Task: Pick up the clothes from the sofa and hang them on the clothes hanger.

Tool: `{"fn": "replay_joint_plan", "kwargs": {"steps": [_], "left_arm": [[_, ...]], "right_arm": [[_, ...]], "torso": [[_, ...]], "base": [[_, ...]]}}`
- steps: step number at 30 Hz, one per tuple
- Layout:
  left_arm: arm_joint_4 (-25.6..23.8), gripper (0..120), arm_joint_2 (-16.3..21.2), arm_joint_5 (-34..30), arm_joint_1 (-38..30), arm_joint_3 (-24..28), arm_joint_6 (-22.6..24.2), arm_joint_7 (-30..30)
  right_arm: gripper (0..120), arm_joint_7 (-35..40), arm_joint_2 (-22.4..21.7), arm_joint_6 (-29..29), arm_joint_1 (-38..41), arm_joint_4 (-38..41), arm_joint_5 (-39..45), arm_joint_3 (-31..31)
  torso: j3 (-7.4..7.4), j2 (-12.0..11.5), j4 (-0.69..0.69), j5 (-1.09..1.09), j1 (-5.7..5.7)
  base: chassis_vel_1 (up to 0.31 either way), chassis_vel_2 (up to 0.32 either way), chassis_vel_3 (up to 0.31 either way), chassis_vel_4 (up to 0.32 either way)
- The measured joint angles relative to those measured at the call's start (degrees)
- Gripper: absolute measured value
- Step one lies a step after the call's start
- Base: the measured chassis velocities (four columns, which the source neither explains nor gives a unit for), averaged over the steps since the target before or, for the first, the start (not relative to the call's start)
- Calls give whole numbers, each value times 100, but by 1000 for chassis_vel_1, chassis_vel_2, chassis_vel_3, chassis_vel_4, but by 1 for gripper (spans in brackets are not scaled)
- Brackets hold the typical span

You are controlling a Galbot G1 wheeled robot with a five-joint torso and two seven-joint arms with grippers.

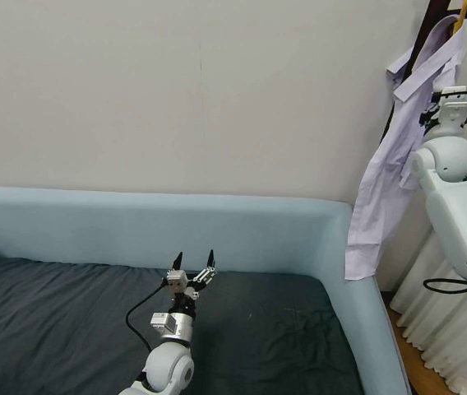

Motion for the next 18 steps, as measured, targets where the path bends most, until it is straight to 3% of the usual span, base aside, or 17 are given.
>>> {"fn": "replay_joint_plan", "kwargs": {"steps": [7,18], "left_arm": [[-38,100,48,-66,-5,-16,-20,-3],[-32,100,81,-78,6,-10,-67,-4]], "right_arm": [[1,54,60,-62,295,-414,159,-84],[1,312,45,-250,397,-434,793,-138]], "torso": [[-1,0,1,-1,0],[-1,0,0,0,0]], "base": [[0,0,0,0],[0,0,0,0]]}}
